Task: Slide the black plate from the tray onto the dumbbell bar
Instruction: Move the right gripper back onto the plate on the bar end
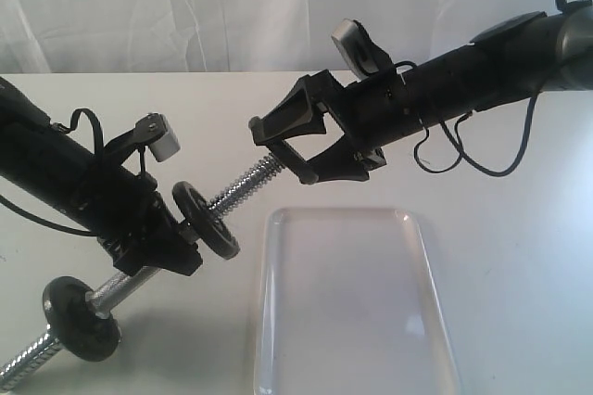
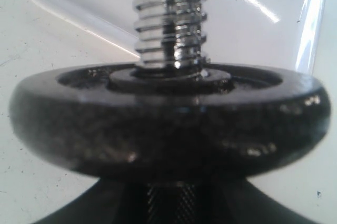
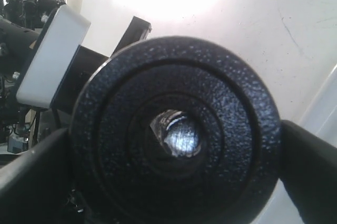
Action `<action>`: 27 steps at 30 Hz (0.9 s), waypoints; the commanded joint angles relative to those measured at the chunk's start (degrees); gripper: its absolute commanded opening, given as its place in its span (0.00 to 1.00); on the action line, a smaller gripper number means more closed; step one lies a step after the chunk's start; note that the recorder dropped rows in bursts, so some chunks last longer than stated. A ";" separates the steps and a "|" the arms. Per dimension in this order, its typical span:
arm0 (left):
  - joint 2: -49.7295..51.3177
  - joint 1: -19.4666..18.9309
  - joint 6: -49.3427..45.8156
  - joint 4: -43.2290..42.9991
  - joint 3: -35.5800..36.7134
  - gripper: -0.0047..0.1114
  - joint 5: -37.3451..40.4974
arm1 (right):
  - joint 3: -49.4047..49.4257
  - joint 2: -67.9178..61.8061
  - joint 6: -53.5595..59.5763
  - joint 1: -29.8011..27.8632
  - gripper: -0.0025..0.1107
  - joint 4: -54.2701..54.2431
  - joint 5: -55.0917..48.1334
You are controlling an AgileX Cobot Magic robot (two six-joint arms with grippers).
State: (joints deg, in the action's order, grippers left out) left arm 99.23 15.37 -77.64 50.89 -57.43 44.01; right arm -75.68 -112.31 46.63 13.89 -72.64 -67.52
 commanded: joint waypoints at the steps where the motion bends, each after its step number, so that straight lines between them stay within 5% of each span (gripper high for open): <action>1: -2.81 0.19 -0.29 8.00 -1.34 0.04 5.10 | -0.17 0.77 1.29 0.34 0.02 -1.73 -2.44; 27: -2.81 0.19 -0.29 8.23 -1.34 0.04 5.24 | -0.17 0.77 0.63 0.44 0.02 -1.13 -2.44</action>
State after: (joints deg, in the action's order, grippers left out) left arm 99.23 15.37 -77.76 50.77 -57.43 44.49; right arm -75.68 -112.31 47.03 14.01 -70.45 -67.52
